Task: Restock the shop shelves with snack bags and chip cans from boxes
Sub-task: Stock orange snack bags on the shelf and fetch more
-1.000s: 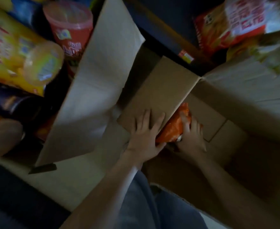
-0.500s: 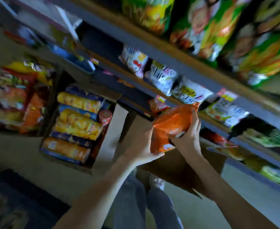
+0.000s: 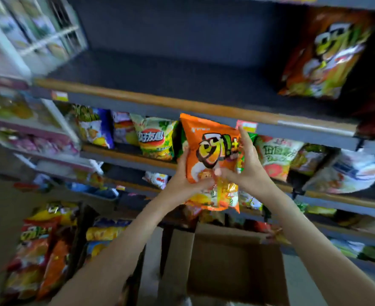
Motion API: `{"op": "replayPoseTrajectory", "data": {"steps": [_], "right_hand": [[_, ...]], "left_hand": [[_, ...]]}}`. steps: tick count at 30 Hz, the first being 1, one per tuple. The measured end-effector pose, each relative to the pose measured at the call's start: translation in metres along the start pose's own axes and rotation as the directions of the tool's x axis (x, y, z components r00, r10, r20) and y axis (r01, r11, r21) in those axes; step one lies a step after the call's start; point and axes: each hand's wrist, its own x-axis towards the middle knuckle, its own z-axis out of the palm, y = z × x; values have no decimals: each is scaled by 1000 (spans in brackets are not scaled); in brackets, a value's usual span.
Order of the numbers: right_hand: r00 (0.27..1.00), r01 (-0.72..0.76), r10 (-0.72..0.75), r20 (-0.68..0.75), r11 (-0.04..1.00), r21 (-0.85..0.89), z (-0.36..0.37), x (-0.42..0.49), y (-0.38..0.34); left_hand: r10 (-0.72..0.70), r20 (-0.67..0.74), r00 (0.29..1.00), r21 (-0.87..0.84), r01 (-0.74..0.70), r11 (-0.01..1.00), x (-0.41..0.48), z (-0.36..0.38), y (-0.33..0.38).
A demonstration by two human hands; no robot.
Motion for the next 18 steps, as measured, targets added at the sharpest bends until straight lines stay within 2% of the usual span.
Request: {"op": "replayPoseTrajectory", "data": {"steps": [3,6,9,15,18], "right_hand": [[998,-20,22,65,999,-30,-22,-13,-4],[987,-60,63,151,998,-20,-35,-27,-6],[985,-54,56,165,998,-19,-41,-34,-14],[975,182,-178,132,983,-20,-49,-14,-33],[974,208,-211,87,977,36,-63,-1,-42]], "left_hand": [[5,108,994,-32,-2,999,-2,-1,25],[4,144,990,-12,-2,1000,-10,-5,35],[37,147,988,8,-39,999,-16,-6,53],[211,52,976,-20,-210,978,-12,-1,89],[225,47,973,-62,-222,973,-4,9,108]]}}
